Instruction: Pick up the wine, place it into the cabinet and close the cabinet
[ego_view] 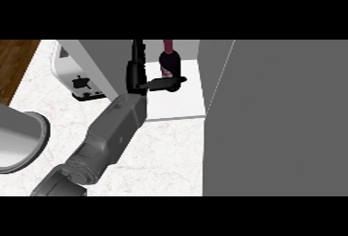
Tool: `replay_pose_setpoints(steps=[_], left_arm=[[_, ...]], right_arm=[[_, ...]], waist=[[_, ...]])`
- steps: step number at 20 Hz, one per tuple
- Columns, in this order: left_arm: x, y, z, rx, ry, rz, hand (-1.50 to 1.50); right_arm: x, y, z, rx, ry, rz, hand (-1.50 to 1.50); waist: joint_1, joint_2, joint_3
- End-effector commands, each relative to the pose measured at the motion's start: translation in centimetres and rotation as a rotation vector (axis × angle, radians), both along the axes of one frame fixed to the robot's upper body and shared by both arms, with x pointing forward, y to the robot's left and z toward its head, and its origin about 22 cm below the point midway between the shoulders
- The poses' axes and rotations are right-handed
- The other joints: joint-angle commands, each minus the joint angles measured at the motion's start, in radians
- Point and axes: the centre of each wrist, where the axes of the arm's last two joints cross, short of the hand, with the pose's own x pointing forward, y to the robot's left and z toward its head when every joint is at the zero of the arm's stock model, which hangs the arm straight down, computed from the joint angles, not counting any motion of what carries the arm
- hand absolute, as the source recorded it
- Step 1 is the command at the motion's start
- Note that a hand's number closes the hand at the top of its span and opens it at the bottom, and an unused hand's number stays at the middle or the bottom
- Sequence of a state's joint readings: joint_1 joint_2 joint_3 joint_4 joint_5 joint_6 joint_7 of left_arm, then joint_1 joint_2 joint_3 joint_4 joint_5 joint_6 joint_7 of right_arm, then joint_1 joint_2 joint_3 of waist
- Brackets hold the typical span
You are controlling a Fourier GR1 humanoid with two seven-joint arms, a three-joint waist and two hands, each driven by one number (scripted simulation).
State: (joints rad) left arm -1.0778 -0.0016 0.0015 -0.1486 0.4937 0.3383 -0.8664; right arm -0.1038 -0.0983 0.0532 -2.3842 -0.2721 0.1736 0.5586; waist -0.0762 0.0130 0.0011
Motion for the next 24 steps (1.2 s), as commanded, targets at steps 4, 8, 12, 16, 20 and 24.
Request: replay_pose_setpoints(steps=[4,8,12,16,20,24], left_arm=[[-1.6,1.3,-2.7,-0.090,0.024,0.039,-1.50],[-2.0,0.7,-2.7,-0.097,0.048,0.016,-1.50],[-4.3,0.2,-4.6,-0.099,0.055,-0.011,-1.50],[-6.2,-2.3,-3.6,-0.104,0.057,-0.033,-1.50],[-9.6,-4.8,-3.9,-0.090,0.066,-0.033,-1.50],[-13.2,-6.2,-4.0,-0.088,0.044,-0.051,-1.50]], right_arm=[[-0.4,-0.5,0.9,0.017,-0.026,0.022,-1.50],[-1.4,1.1,0.4,0.013,-0.016,0.015,-1.50],[-0.9,-0.1,0.8,0.030,-0.007,-0.013,-1.50],[-2.4,-0.2,1.1,0.018,-0.030,-0.051,-1.50],[-2.4,-0.2,1.9,0.019,0.001,-0.035,-1.50],[-2.7,-0.6,1.0,0.002,0.003,-0.075,-1.50]], waist=[[0.012,-0.005,-0.002],[0.016,-0.011,-0.002],[0.024,-0.017,-0.002],[0.049,-0.019,-0.001],[0.050,-0.017,-0.002],[0.065,-0.018,-0.001]])
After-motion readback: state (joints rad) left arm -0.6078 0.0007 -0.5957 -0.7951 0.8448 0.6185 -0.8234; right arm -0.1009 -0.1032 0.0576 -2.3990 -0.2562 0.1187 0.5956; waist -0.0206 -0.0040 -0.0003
